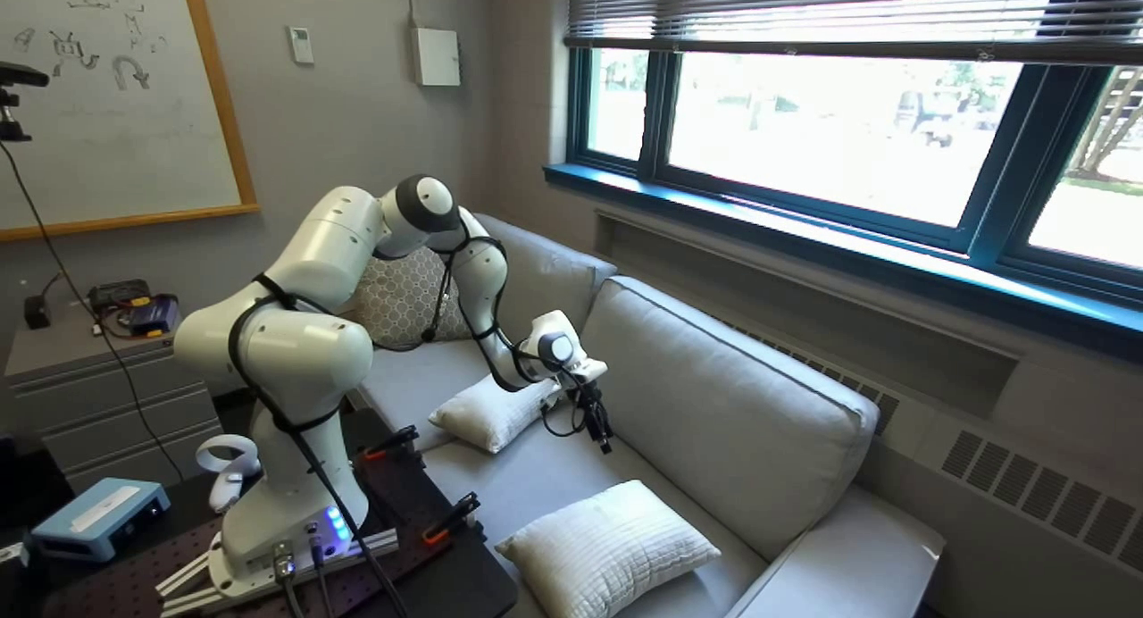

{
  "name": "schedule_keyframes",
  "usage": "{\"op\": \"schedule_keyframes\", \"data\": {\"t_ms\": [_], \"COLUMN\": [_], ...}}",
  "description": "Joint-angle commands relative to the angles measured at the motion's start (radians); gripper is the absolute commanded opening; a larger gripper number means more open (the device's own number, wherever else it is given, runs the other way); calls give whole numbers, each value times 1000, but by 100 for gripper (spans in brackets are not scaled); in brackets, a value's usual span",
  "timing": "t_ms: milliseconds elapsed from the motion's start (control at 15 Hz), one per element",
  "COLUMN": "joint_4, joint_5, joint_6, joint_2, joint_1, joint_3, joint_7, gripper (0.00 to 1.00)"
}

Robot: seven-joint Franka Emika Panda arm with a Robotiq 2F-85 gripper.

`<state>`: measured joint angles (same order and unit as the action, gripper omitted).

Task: Pick up the pillow and lean it against the handle of the couch, pick up the second pillow and lean it against the first pillow

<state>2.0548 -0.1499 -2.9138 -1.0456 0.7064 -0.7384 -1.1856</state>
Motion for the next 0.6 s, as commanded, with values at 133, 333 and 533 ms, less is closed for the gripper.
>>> {"op": "schedule_keyframes", "data": {"t_ms": [133, 333, 533], "joint_4": [-57, -93, -97], "joint_5": [25, 20, 13], "joint_6": [15, 36, 15], "joint_2": [-32, -50, -58], "joint_1": [-101, -140, -140], "joint_3": [92, 119, 120], "joint_7": [157, 194, 205], "gripper": [100, 100, 100]}}
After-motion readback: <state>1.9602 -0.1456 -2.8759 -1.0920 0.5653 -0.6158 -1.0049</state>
